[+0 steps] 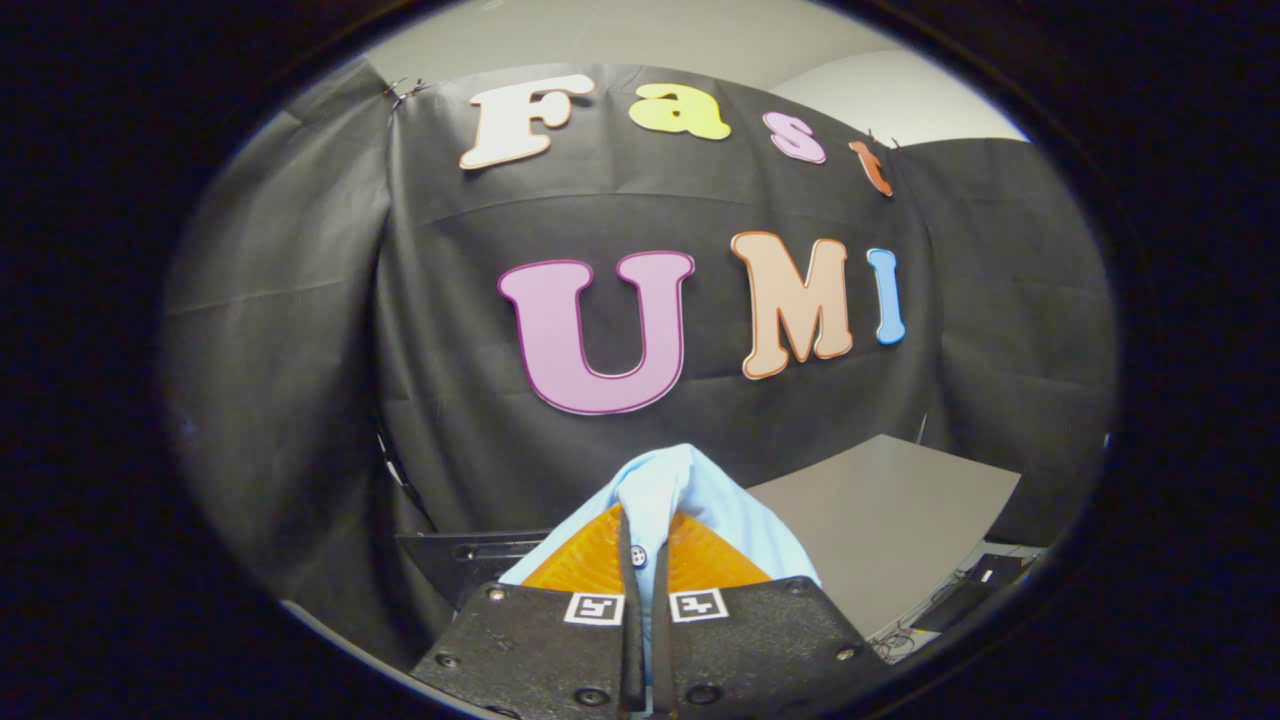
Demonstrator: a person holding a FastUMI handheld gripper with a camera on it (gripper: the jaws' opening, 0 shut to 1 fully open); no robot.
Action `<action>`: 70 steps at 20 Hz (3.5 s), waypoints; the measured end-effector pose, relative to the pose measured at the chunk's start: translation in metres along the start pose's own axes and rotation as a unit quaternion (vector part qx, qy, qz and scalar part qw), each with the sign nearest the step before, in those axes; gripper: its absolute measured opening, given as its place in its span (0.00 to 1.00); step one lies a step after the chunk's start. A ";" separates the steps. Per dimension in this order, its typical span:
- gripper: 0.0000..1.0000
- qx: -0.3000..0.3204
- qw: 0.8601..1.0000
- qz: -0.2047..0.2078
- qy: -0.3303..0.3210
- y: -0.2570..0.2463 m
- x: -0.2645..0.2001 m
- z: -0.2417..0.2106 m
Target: Put the clothes into the washing machine and then close the washing machine lid.
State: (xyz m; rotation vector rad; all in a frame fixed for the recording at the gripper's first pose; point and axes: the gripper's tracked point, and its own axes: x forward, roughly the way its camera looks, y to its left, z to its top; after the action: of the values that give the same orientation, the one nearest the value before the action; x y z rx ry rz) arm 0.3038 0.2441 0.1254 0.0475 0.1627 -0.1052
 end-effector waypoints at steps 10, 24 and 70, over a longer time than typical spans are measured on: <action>0.03 -0.034 0.999 0.018 0.030 0.044 0.011 -0.085; 0.03 -0.005 0.989 0.054 0.139 0.091 0.036 -0.272; 0.98 -0.024 0.984 0.098 0.149 0.130 0.050 -0.254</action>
State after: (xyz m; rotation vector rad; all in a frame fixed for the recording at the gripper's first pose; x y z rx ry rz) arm 0.3263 0.3825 -0.1276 0.0304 0.4579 0.1037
